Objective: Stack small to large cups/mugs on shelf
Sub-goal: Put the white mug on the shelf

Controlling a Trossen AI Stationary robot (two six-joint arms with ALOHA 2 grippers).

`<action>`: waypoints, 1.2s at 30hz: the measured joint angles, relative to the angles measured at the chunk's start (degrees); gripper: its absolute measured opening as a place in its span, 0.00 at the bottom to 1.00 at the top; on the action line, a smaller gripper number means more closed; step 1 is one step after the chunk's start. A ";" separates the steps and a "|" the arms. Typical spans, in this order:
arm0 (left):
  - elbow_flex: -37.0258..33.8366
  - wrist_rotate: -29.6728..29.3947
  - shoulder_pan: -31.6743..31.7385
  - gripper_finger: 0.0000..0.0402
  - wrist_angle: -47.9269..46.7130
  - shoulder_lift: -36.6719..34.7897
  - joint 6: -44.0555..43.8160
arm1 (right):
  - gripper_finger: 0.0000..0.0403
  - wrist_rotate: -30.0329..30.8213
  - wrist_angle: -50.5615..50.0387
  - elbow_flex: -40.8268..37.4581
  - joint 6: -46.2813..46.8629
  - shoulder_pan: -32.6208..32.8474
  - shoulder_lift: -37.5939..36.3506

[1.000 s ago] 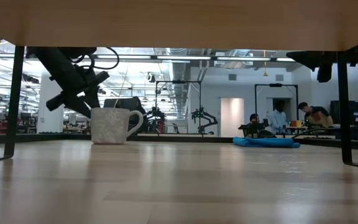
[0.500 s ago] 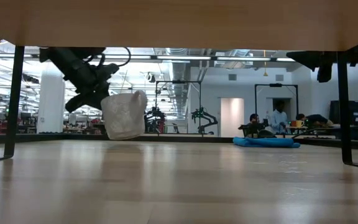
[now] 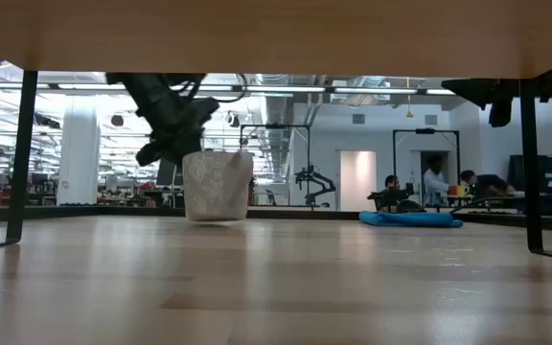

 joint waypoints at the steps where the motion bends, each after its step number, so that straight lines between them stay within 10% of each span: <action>1: 1.01 -0.07 -0.61 0.02 -0.59 1.12 0.14 | 0.48 0.00 0.00 0.00 0.00 0.00 0.01; 36: 8.15 -3.34 -14.92 0.09 -3.01 6.25 -1.27 | 0.48 -0.02 -3.04 0.00 -0.04 0.00 0.01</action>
